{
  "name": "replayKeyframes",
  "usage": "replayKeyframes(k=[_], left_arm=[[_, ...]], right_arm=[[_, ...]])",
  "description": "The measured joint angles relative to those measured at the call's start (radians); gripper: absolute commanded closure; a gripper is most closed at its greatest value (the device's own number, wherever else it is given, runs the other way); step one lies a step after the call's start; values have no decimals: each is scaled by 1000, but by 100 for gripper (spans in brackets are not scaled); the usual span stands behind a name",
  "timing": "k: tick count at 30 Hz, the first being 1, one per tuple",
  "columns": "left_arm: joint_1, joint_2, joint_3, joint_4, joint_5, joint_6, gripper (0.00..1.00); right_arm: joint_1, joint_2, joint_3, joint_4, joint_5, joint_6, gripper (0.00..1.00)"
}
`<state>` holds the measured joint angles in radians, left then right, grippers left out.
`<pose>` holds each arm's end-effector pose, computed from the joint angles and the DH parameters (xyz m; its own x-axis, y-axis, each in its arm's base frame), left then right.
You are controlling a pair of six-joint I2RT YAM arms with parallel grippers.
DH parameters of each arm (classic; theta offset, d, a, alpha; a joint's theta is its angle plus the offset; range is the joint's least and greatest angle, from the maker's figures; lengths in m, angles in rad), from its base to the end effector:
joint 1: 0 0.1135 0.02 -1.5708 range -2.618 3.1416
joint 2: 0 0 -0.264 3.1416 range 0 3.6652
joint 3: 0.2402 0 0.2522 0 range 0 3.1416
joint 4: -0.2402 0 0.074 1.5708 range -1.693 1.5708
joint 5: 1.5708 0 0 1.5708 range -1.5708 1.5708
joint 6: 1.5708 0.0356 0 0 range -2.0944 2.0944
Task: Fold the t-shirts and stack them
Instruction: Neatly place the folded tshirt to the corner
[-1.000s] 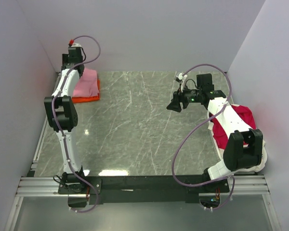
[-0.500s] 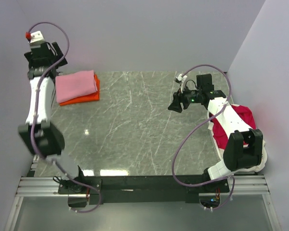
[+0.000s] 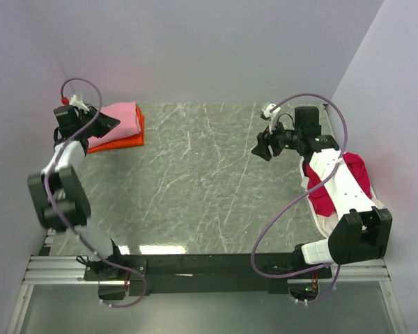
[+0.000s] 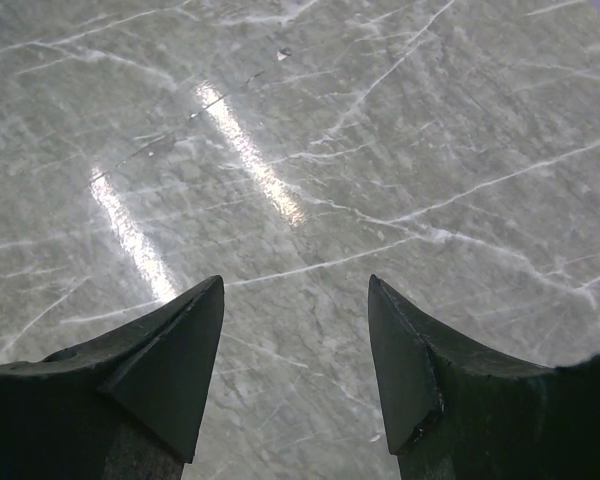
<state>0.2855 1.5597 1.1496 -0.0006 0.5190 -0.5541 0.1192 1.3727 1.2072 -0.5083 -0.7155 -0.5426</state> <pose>0.3522 0.0850 0.2930 -0.4267 -0.6014 -0.6755 -0.0385 0.7583 -0.6508 0.2935 0.0587 0.3282 -0.2214 -0.4190 -0.8806 -0.8326 0.5513 -0.0530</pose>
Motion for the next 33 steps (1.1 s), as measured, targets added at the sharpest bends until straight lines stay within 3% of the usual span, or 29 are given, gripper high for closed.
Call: replayKeyframes(k=[3, 7, 11, 23, 33], left_arm=[[42, 275, 101, 162, 169, -164, 85], [51, 535, 282, 217, 270, -294, 87], [41, 643, 418, 193, 297, -314, 91], [25, 834, 468, 89, 349, -233, 86], [25, 776, 500, 3, 377, -188, 59]], right_arm=[[0, -10, -18, 0, -2, 0, 34], [0, -14, -46, -11, -3, -2, 34], [0, -7, -47, -13, -4, -6, 34], [0, 28, -47, -29, -3, -21, 34], [0, 34, -47, -35, -6, -25, 34]])
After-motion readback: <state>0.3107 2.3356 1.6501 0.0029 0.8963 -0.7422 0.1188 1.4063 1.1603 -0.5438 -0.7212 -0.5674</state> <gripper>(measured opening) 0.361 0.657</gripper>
